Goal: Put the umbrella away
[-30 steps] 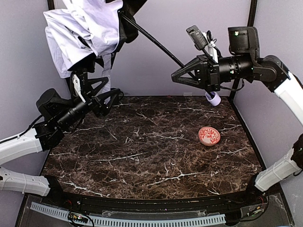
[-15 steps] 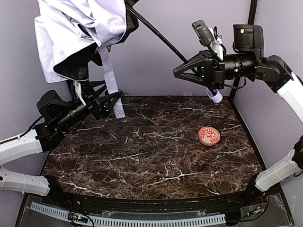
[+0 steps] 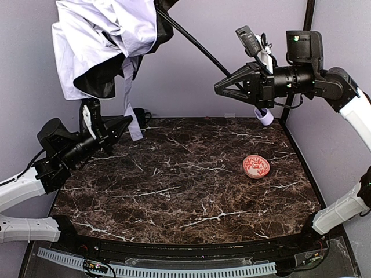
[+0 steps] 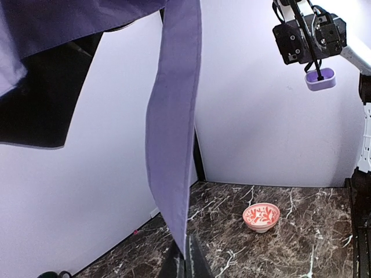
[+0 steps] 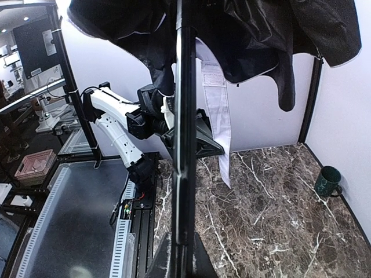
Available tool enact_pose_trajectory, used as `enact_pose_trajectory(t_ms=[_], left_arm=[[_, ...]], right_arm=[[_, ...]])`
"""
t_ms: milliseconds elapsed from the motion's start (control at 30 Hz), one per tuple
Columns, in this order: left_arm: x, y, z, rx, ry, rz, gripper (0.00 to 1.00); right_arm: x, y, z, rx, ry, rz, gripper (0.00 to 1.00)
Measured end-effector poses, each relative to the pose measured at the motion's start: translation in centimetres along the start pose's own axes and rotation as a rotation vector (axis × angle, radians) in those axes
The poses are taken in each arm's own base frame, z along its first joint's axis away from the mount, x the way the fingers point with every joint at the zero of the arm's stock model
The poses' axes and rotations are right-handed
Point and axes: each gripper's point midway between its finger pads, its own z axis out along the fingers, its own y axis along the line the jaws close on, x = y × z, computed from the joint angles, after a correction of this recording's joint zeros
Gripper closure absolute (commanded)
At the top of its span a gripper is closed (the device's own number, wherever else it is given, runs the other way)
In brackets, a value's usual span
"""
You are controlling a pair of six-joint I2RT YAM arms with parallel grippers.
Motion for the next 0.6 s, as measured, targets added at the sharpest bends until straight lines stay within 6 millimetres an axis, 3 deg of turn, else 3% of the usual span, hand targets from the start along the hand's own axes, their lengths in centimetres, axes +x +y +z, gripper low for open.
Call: enact_pose_trajectory(t_ms=[200,300,467,600], left_arm=[[1.4,-1.7,-1.2,0.108,0.075,0.053,1.00],[2.2,-1.4,-1.8,0.085,0.119,0.118,1.00],[4.2,2.3,-1.9,-0.023,0.205,0.232,1.00],[6.0,5.4,-0.7,-0.060,0.287,0.287,1.00]], right_arm=[[0.6,-1.1,-1.1,0.082,0.038,-0.013,1.00],[1.4,-0.7,-2.2,0.075,0.067,-0.033,1.00],[3.1,1.5,-2.8,-0.034,0.129,-0.081,1.00],[5.0,3.1,-3.0,-0.131,0.185,-0.097,1.00]])
